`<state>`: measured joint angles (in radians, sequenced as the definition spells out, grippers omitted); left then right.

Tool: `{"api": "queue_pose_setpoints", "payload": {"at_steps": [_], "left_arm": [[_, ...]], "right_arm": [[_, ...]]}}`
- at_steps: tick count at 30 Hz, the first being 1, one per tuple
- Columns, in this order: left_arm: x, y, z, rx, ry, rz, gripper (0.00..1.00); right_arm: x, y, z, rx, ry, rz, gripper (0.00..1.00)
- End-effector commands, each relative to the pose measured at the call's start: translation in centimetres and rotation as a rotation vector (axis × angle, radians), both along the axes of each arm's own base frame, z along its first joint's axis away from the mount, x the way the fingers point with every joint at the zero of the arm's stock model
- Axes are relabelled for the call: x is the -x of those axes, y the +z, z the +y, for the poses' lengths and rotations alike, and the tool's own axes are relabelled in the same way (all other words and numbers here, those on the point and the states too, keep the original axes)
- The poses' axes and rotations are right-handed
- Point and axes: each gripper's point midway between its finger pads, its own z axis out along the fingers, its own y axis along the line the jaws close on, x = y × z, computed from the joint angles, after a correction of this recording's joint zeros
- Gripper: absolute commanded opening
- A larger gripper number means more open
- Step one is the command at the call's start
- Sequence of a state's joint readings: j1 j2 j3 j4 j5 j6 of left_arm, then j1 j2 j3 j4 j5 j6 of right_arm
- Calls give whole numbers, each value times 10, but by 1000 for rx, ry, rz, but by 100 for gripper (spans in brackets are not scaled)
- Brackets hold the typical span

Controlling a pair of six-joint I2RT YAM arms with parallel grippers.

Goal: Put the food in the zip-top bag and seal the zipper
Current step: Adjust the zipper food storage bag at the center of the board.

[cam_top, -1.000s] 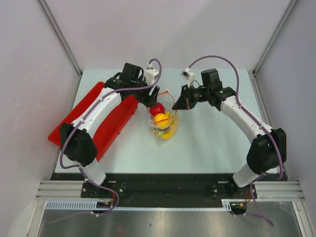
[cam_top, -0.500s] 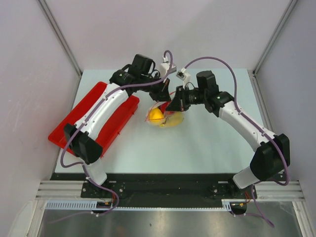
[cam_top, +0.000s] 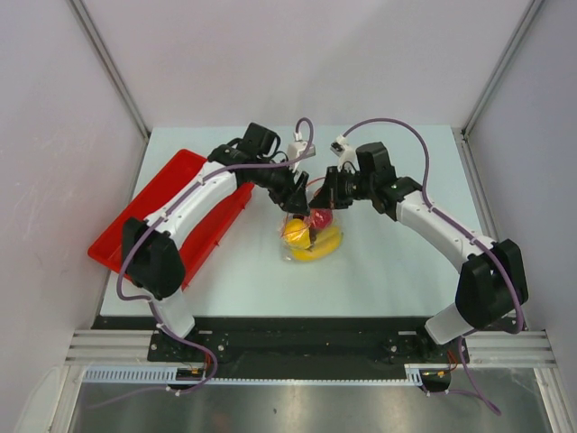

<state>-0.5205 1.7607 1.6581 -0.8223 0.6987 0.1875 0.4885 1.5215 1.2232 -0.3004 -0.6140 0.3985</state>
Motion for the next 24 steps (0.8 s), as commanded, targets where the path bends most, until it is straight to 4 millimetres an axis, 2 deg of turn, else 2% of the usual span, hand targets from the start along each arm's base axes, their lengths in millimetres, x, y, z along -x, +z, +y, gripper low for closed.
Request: {"api": "queue_pose_setpoints", "payload": {"at_steps": [1,7,10,12,17,18,24], "left_arm": [[34,32,-17,136,-112,14,68],[41,31,-18,147,-130,44,73],[29,27,-18,120,-77,5,76],[14,20,-16,53,-11,-64,77],[-4,10,-15,-45,84,-182,76],[-5,5,-15,-57,101,-186,75],[-13,5,-21,-85,152,-254,69]], "right_arm": [[-28,13,-5,-3,-121,-93,0],[-39,17,-7,-7,-206,-98,0],[-40,18,-5,-18,-221,-83,0],[-40,18,-4,-19,-226,-77,0],[-38,14,-4,-6,-241,-63,0],[-39,14,-5,-6,-244,-61,0],[-36,20,-2,-15,-223,-85,0]]}}
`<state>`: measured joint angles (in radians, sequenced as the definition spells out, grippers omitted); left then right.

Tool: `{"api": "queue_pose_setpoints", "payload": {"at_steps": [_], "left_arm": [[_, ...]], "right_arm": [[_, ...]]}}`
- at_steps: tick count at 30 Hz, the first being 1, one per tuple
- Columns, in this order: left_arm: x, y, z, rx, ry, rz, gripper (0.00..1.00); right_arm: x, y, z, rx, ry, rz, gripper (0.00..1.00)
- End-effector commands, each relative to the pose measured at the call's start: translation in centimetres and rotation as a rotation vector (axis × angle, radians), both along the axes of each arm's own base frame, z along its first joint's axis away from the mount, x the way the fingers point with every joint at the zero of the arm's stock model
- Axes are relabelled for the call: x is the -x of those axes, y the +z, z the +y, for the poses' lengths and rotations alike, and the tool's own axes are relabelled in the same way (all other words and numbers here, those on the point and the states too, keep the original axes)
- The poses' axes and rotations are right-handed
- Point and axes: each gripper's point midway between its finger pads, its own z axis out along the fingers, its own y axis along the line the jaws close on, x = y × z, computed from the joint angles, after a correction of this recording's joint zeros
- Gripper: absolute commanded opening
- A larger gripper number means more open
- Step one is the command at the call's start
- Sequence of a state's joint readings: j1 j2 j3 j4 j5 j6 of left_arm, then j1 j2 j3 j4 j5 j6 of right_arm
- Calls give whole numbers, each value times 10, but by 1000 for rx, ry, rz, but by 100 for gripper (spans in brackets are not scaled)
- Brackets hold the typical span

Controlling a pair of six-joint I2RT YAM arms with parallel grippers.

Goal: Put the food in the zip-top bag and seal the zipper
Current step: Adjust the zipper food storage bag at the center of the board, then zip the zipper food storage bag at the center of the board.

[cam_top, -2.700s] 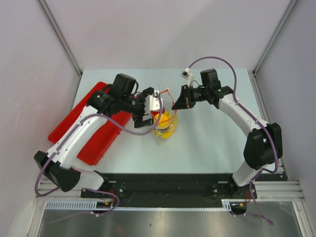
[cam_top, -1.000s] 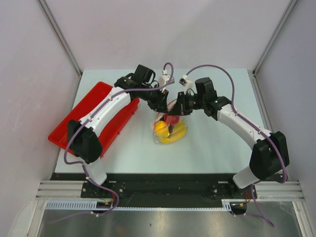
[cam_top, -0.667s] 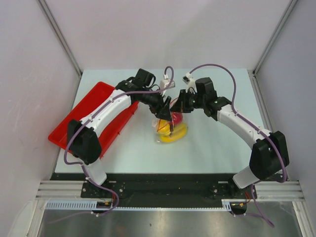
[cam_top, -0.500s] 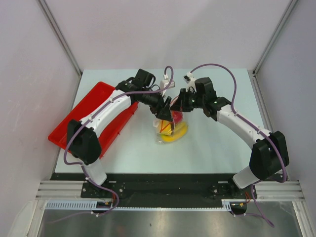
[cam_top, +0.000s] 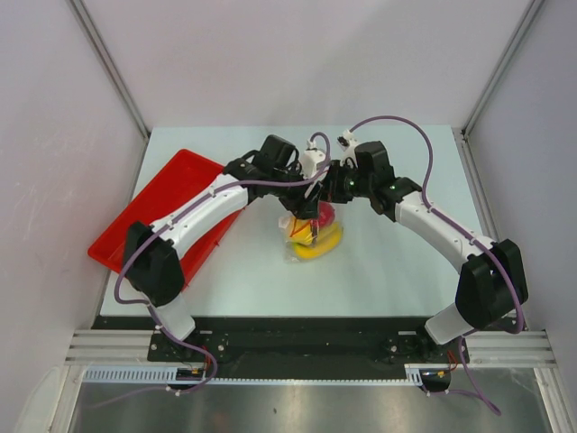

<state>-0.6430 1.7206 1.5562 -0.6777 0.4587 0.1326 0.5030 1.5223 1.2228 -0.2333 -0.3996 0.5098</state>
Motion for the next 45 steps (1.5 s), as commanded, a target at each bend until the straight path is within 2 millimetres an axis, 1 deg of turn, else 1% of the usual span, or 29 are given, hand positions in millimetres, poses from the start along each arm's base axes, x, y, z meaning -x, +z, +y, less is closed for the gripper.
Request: {"api": "queue_pose_setpoints", "payload": {"at_steps": [1,5,6,8,9,11,12,13,14,15,16,17,19,20,22,23,24,26,27,30,32,33,35,37,38,39,41,42,45], "left_arm": [[-17,24,-1,13,85,-133,66],[-19,13,3,-35,97,-128,47],[-18,13,4,-38,94,-130,38],[-15,12,5,-49,65,-133,28],[-14,15,6,-48,53,-143,19],[-13,13,9,-68,37,-151,10],[-14,14,11,-75,34,-162,3],[-13,14,14,-89,22,-173,1],[-13,15,16,-95,21,-184,0],[-14,16,17,-98,1,-197,0],[-12,20,21,-99,-11,-205,0],[-12,21,25,-97,-19,-207,0],[-3,33,26,-56,-109,-238,0],[-3,35,33,-51,-127,-248,0],[1,38,39,-28,-197,-282,0],[3,43,47,-10,-213,-295,0],[8,41,50,-4,-280,-316,0],[16,35,59,2,-319,-339,0],[18,33,61,3,-375,-381,0],[33,20,65,26,-478,-438,0],[44,6,68,34,-521,-440,0],[44,9,68,47,-531,-480,0],[49,1,73,57,-540,-477,0],[48,-2,76,55,-550,-503,0],[48,-6,79,50,-555,-504,0],[49,-8,81,43,-577,-516,0],[46,-9,83,37,-577,-523,0],[47,-9,83,42,-583,-519,0],[45,-7,84,48,-591,-517,0]], "right_arm": [[-4,19,3,-33,-1,-68,0],[-2,21,3,-32,15,-81,0],[-1,21,2,-24,25,-92,0],[-2,25,-4,-35,40,-98,5],[-3,26,-6,-37,44,-104,16],[-2,33,-13,-57,66,-111,27],[-8,36,-23,-66,57,-116,40],[-3,42,-26,-86,97,-127,46],[-1,46,-30,-98,118,-137,56],[-4,52,-40,-110,119,-155,61],[6,67,-41,-144,184,-196,66],[9,75,-45,-153,210,-230,75],[17,86,-57,-119,281,-351,84],[27,97,-62,-90,307,-425,85],[37,86,-72,-14,331,-453,85],[45,89,-77,28,365,-537,84],[53,72,-81,57,389,-523,84],[64,64,-87,127,463,-639,81],[72,46,-88,140,488,-631,81],[78,25,-89,161,518,-685,77],[79,21,-85,164,527,-719,75],[76,24,-82,164,519,-762,75],[79,12,-77,161,534,-771,71],[79,11,-71,164,548,-816,69],[83,1,-70,165,558,-809,66],[82,5,-65,161,559,-857,65],[82,-2,-62,161,550,-877,61],[82,3,-56,153,553,-915,61],[80,0,-48,140,544,-924,61]]}}
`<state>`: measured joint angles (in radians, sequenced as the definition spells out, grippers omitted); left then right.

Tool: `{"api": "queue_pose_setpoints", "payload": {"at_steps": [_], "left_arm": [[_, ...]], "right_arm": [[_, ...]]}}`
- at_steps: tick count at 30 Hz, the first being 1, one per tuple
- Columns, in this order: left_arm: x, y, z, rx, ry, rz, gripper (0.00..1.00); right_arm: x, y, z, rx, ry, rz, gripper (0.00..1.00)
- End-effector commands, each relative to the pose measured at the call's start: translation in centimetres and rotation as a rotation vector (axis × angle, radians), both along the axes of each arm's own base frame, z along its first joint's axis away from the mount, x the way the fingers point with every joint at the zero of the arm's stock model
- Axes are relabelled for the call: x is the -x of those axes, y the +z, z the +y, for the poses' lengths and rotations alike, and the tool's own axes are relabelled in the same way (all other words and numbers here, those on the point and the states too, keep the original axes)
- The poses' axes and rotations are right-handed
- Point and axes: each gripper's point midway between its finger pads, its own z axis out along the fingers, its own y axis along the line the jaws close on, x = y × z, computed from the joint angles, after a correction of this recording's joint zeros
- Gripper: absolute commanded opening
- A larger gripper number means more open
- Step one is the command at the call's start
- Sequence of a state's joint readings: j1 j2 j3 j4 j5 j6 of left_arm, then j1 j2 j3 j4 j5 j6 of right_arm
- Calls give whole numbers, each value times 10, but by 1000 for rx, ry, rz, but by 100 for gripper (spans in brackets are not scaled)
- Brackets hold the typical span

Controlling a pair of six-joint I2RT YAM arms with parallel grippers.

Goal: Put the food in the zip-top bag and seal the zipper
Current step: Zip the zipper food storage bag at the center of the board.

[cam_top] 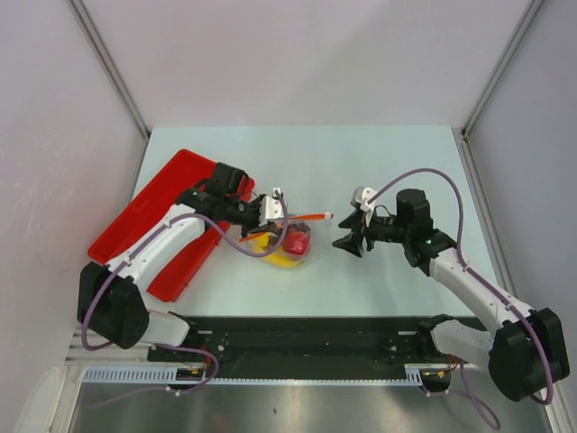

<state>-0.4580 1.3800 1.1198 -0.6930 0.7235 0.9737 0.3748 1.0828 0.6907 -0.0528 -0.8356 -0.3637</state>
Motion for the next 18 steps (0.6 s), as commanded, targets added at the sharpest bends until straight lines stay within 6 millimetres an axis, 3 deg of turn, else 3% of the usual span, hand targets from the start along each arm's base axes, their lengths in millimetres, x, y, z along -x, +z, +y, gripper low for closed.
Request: {"api": "queue_pose_setpoints", "payload": {"at_steps": [1,9,12,15,18], "left_arm": [[0,16,-5,59,-90,-68,0],[-1,13,1,40,-111,-64,0],[-4,11,3,36,-105,-62,0],[-7,13,3,42,-94,-53,0],[-11,13,3,41,-82,-48,0]], "right_arm": [[-15,30,16,-73,8,-195,61],[-27,32,30,-111,6,-218,55],[-29,29,34,-114,9,-214,45],[-30,29,35,-119,12,-218,27],[-31,33,35,-129,10,-227,17]]}}
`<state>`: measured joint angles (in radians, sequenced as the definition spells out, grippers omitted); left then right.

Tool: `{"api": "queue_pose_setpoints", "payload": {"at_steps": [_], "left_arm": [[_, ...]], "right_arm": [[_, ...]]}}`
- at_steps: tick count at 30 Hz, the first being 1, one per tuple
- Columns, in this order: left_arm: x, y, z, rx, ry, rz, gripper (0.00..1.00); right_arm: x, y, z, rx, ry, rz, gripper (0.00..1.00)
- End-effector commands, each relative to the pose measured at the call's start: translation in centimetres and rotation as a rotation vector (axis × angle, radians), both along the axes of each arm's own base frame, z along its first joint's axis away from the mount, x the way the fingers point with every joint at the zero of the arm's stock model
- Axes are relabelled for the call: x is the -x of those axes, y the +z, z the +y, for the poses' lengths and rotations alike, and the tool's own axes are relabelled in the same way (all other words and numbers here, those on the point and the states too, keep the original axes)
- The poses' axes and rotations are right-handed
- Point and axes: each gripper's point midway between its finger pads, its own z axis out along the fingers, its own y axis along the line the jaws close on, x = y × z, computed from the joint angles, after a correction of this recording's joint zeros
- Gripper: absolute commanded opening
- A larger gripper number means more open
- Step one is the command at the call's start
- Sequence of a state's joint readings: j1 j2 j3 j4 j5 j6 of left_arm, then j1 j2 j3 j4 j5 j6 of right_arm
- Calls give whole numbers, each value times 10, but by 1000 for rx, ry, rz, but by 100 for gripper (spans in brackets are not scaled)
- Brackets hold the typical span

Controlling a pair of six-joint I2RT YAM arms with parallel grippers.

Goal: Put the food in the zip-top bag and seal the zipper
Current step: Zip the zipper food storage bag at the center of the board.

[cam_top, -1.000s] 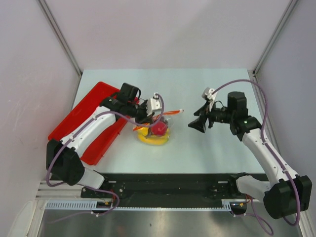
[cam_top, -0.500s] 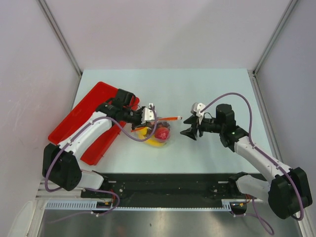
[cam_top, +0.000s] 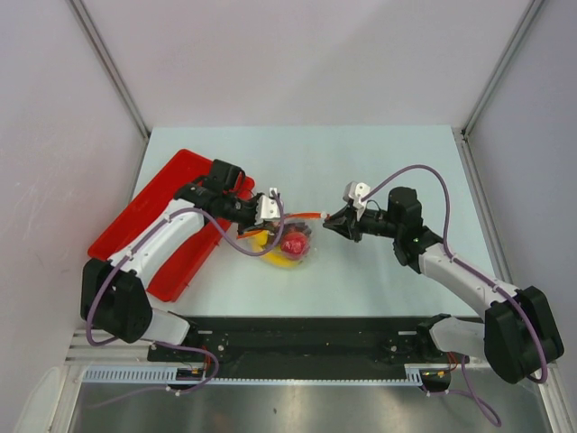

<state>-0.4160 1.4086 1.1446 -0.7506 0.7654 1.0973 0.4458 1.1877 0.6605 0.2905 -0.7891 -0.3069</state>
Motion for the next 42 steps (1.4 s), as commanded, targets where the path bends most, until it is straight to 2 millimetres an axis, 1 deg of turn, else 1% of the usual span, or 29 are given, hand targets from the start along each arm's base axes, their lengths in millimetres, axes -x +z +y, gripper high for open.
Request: {"api": "queue_pose_setpoints", "payload": {"at_steps": [1,5,8,9,10,11,13,14,15,16,17,18,19,20,21,22,23,25,26,28,30,31,32,35,39,40,42], "left_arm": [[-6,15,-5,44,-22,-15,0],[-7,15,-6,45,-21,-1,1],[-8,16,-6,45,-18,0,2],[-8,17,-6,45,-19,-2,3],[-8,17,-6,45,-15,1,5],[-9,20,-5,48,-6,0,14],[-16,39,-7,93,47,0,27],[-19,51,-8,121,66,-2,41],[-19,73,-14,168,70,-9,50],[-15,91,-18,204,56,-27,57],[-12,103,-24,230,48,-42,64],[-13,117,-30,263,62,-60,65],[-10,123,-35,273,47,-77,65],[0,127,-48,277,7,-97,66],[0,129,-54,274,5,-124,66],[2,128,-60,261,-1,-139,66],[10,124,-70,255,-36,-126,66],[13,120,-81,245,-51,-119,66],[18,115,-91,237,-81,-111,65],[16,116,-98,234,-79,-129,63],[15,117,-108,240,-87,-126,59],[16,116,-110,238,-95,-123,56],[16,115,-112,235,-99,-119,51],[14,110,-114,213,-105,-111,43],[16,105,-113,204,-124,-108,40],[17,104,-114,202,-130,-105,36],[20,102,-114,201,-148,-102,32]], "right_arm": [[-6,22,5,-48,-1,-90,17],[-3,23,8,-50,13,-97,24],[-2,22,9,-47,17,-96,12],[-2,23,9,-49,15,-99,2],[-2,24,9,-52,12,-100,0],[-1,26,10,-55,13,-106,0],[1,32,10,-61,15,-123,0],[2,34,10,-63,14,-131,0],[4,36,10,-64,17,-138,0],[4,40,10,-67,16,-152,0],[6,41,10,-69,18,-157,0],[7,43,11,-71,21,-163,0],[9,44,12,-70,21,-167,0],[10,47,12,-72,23,-177,0],[12,46,13,-68,29,-177,0],[13,46,13,-66,28,-180,0],[14,47,14,-65,30,-186,0],[15,47,15,-61,33,-186,0],[17,47,15,-58,36,-195,0],[19,49,17,-57,38,-205,0],[20,52,17,-59,35,-215,0],[22,52,17,-59,37,-217,0],[22,52,17,-57,34,-216,0],[24,52,18,-53,35,-218,0],[24,52,16,-49,26,-213,0],[24,52,17,-49,27,-213,0],[25,52,17,-49,29,-214,0]]}}
